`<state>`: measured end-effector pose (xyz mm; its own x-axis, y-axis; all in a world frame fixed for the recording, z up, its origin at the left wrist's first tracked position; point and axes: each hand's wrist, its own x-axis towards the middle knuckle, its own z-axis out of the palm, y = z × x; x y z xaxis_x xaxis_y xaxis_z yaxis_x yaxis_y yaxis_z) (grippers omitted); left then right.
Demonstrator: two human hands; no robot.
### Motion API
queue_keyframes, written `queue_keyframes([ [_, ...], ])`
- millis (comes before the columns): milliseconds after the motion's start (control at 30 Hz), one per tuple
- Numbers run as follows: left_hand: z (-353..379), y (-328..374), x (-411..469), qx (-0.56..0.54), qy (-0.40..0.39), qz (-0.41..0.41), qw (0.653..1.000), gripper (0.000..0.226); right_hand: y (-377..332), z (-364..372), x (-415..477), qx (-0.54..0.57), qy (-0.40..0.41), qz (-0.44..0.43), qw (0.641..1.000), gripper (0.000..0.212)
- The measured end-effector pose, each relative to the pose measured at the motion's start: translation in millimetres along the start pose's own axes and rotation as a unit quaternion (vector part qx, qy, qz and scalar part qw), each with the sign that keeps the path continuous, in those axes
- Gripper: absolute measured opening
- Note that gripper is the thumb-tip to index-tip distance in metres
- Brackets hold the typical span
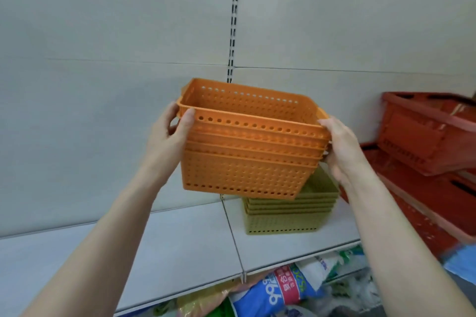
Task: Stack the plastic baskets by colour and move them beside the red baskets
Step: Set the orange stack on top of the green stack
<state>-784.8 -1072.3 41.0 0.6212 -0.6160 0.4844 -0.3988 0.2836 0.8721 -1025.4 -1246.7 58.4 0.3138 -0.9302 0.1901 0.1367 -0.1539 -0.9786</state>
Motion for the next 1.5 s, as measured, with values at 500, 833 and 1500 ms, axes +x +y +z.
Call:
queue_keyframes([
  [500, 179, -66, 2, -0.021, 0.041, -0.122, 0.991, 0.048, 81, -137, 111, -0.044, -0.023, -0.014, 0.999, 0.025],
  [833, 211, -111, -31, 0.040, 0.059, -0.194, 0.978, 0.041, 154, -158, 118, -0.117, -0.116, 0.130, 0.978, 0.036],
  [1500, 236, -88, -20, 0.345, 0.006, 0.093, 0.934, 0.033, 100, -205, 123, -0.479, 0.081, -0.099, 0.868, 0.024],
])
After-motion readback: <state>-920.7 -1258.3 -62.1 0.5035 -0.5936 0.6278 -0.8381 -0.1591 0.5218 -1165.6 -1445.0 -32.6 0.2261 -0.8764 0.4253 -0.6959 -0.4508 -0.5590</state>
